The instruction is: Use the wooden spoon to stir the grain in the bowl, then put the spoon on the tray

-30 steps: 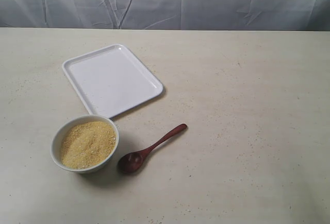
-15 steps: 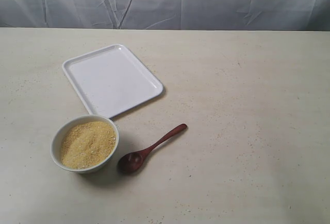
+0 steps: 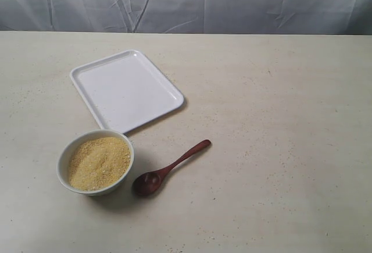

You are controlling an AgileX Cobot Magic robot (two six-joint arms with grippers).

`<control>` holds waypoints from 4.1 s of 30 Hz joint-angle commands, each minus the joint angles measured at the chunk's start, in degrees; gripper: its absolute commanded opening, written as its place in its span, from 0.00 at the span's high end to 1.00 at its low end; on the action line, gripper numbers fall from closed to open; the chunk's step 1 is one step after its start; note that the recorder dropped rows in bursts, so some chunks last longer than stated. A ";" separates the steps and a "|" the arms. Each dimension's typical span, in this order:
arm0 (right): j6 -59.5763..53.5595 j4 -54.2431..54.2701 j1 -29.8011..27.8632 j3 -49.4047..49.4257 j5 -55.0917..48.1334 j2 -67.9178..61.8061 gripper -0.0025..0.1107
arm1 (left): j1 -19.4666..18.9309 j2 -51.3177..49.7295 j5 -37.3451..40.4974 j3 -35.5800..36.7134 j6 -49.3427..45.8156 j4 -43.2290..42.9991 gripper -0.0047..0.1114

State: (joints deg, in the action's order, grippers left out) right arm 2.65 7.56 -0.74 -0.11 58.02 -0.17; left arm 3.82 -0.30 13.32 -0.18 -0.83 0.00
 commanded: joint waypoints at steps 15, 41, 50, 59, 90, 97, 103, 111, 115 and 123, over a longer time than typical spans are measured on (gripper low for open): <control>-0.07 6.52 0.16 -1.68 -19.42 0.17 0.98 | -0.28 0.30 -0.26 0.18 0.30 0.00 0.96; -34.76 38.92 6.67 -35.99 -102.25 -73.06 0.99 | -0.28 0.30 -0.45 0.18 0.30 0.00 0.96; -59.29 21.17 30.94 -60.72 -101.31 -91.67 0.99 | -0.28 0.30 -1.57 0.18 0.30 0.00 0.96; -75.09 12.64 36.73 -71.02 -101.77 -109.56 0.98 | -0.28 0.30 -1.67 0.18 0.30 0.00 0.96; -74.44 -0.78 42.00 -71.02 -97.73 -117.08 0.96 | -0.28 0.30 -1.67 0.18 0.30 0.00 0.96; -59.69 -0.75 42.00 -71.02 -99.55 -112.84 0.99 | -0.28 0.30 -1.67 0.18 0.30 0.00 0.96; -59.54 -3.68 42.00 -71.02 -106.11 -103.77 0.99 | -0.28 0.30 -1.67 0.18 0.30 0.00 0.96; -59.54 4.35 44.36 -71.02 -101.34 -97.21 0.99 | -0.28 0.30 -1.52 0.18 0.30 0.00 0.96; -59.64 0.18 48.93 -71.02 -95.73 -99.76 0.99 | -0.28 0.30 -1.52 0.18 0.30 0.00 0.96; -59.51 -12.54 52.79 -71.02 -90.28 -106.15 0.99 | -0.28 0.30 -1.52 0.18 0.30 0.00 0.96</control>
State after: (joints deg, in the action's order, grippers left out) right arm -56.98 -0.75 51.73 -70.89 -34.65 -104.51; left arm 3.82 -0.30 12.18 -0.18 -0.83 0.00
